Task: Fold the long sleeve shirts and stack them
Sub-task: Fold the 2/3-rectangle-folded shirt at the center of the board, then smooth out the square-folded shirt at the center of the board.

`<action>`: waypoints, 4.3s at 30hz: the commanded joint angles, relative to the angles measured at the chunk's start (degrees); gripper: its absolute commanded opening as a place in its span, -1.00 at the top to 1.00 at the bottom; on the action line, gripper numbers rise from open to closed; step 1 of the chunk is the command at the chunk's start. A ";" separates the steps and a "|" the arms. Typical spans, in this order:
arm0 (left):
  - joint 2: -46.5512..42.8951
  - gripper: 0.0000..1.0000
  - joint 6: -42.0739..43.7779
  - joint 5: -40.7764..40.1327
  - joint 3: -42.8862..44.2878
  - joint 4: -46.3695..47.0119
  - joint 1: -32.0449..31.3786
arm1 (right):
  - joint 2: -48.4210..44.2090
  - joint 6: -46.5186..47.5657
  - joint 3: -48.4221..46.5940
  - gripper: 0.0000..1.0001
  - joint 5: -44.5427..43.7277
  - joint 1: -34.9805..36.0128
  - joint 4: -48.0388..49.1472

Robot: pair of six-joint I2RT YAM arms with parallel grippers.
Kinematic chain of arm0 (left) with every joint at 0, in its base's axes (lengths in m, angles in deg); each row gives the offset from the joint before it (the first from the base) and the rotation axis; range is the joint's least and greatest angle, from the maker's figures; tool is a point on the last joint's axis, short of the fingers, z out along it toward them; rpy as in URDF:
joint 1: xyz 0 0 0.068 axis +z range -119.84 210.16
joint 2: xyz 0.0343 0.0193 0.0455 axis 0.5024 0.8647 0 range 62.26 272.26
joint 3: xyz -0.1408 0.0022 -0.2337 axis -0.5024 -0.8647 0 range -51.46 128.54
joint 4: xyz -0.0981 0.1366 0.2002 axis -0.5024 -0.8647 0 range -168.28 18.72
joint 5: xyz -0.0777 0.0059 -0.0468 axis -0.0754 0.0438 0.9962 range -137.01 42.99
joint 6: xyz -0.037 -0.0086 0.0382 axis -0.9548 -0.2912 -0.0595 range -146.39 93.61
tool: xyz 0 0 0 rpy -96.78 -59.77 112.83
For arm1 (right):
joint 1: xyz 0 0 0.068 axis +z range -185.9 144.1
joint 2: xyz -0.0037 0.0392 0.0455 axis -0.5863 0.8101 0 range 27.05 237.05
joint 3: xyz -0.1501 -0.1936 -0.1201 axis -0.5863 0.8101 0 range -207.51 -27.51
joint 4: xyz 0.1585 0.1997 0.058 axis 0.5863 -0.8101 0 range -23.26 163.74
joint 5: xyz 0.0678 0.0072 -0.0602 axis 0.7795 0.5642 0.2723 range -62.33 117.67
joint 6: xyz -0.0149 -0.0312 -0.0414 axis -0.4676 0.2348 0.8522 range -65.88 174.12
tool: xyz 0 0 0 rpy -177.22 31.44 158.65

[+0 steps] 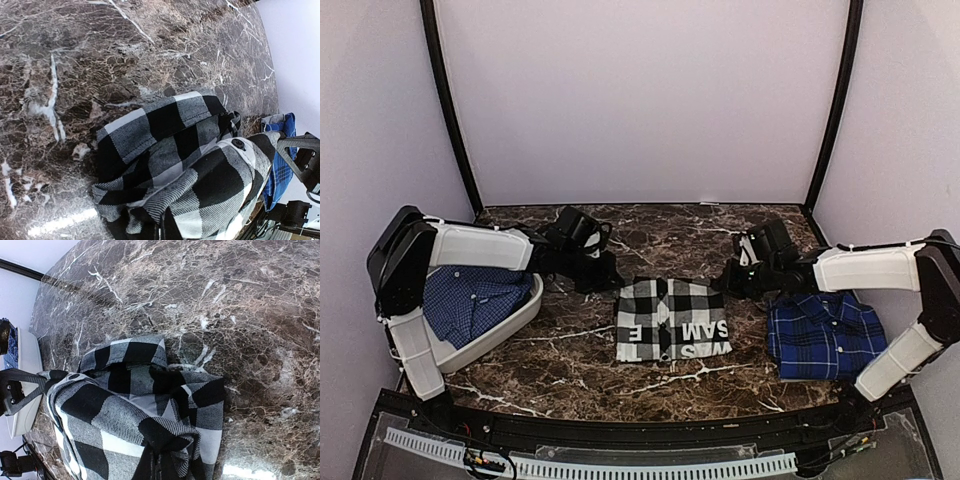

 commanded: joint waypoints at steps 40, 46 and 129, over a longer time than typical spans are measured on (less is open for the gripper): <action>-4.95 0.24 3.42 -16.34 3.49 -5.11 -4.44 | 18.12 17.86 -28.36 0.00 -12.77 11.24 -17.32; 2.32 0.35 2.80 -11.61 6.60 -2.21 -7.12 | 22.21 18.87 -30.52 0.00 -13.96 11.13 -18.41; 0.38 0.27 7.96 1.89 10.18 -13.97 0.13 | -0.69 -0.80 -4.06 0.24 -17.05 19.15 -21.89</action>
